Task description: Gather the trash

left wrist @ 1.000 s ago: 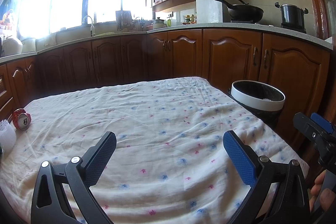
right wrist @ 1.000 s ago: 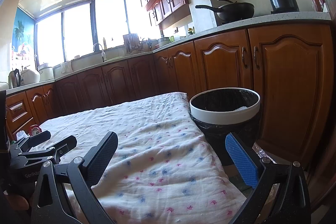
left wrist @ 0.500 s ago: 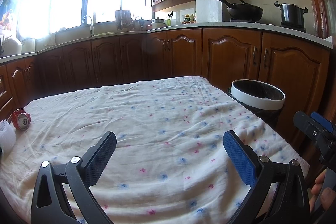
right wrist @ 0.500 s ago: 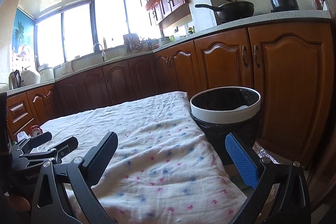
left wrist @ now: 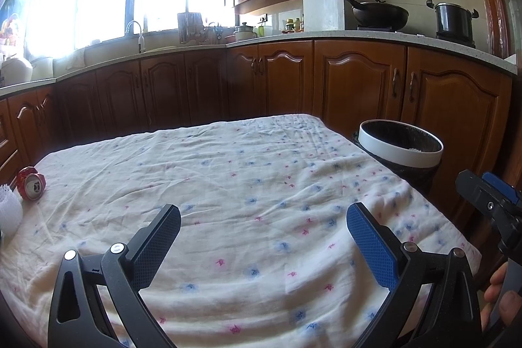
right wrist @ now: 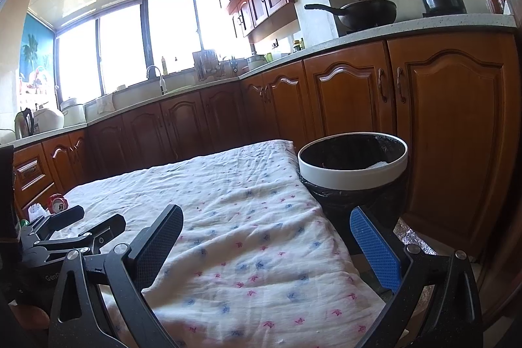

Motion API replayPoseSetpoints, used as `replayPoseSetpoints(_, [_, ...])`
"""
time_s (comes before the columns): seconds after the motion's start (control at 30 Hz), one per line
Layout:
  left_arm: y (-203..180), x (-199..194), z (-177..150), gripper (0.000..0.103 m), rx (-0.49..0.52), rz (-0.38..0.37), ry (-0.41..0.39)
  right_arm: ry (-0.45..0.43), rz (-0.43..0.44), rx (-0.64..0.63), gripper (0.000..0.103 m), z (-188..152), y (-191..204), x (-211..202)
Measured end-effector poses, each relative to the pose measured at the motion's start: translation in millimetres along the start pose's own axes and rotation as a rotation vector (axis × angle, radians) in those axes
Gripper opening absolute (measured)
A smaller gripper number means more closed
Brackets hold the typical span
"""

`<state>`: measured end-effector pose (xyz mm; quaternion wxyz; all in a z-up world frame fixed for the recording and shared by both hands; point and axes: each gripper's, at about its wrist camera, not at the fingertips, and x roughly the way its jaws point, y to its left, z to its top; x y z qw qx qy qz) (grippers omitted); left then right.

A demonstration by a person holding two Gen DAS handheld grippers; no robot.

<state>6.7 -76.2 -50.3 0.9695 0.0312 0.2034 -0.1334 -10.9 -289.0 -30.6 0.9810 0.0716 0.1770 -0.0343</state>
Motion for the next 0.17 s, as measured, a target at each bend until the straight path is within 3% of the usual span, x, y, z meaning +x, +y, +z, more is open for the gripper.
replayPoseSetpoints(0.17, [2.9,3.4,0.8,0.102,-0.007,-0.013,0.01,0.009,0.003,0.007,0.103,-0.5,1.7,2.2])
